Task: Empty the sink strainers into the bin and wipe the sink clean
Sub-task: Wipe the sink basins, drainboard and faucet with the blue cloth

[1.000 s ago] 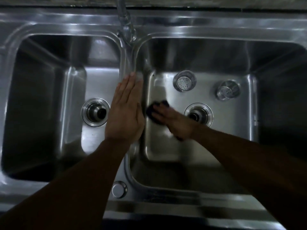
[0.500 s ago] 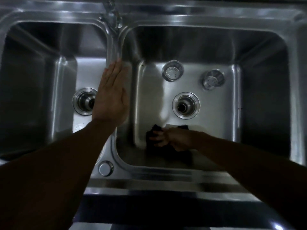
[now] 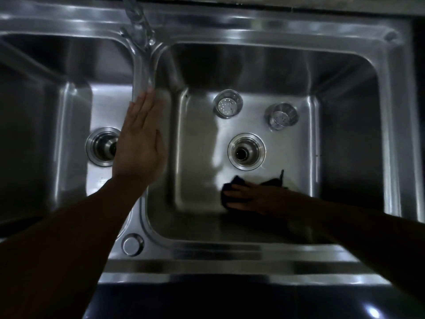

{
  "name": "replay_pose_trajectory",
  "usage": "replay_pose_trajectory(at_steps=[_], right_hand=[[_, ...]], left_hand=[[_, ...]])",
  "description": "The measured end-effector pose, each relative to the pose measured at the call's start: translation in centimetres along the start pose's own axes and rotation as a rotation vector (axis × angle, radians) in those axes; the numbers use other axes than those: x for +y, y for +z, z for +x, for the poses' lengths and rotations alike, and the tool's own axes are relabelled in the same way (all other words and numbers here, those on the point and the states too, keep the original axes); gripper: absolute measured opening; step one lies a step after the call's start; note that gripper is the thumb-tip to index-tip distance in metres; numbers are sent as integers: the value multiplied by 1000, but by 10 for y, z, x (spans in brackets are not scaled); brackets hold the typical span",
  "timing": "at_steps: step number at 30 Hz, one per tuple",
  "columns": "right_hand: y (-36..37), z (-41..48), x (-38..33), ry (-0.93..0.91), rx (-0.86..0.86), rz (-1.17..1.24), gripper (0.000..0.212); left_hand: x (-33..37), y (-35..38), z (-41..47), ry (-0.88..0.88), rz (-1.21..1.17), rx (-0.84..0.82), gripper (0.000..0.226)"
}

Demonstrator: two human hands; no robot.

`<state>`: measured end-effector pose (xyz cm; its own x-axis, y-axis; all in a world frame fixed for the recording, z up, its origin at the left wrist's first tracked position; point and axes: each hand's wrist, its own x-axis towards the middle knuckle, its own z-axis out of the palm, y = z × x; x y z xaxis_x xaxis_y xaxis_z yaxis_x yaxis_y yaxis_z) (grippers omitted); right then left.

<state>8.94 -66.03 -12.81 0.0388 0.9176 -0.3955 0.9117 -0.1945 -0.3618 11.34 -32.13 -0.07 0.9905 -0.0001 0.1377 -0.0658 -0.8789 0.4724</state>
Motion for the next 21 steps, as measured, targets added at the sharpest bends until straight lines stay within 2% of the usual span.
replay_pose_trajectory(at_steps=[1, 5, 7, 10, 14, 17, 21], right_hand=[[-5, 25, -8, 22, 50, -30, 54], [-51, 121, -10, 329, 213, 86, 75], [-69, 137, 5, 485, 279, 160, 75], [-75, 130, 14, 572, 245, 150, 66], [-58, 72, 6, 667, 141, 104, 84], [-37, 14, -7, 815, 42, 182, 70], [-18, -24, -19, 1117, -99, 272, 72]], left_hand=[[-2, 1, 0, -7, -7, -6, 52], [-3, 3, -1, -3, 8, -34, 54], [-8, 3, 0, -9, 21, -52, 54], [-9, 5, -2, 3, 37, -67, 55], [-7, 5, -1, 23, 45, -32, 53], [-9, 7, -1, 47, 59, -19, 55], [-12, 9, -2, 66, 90, -16, 57]])
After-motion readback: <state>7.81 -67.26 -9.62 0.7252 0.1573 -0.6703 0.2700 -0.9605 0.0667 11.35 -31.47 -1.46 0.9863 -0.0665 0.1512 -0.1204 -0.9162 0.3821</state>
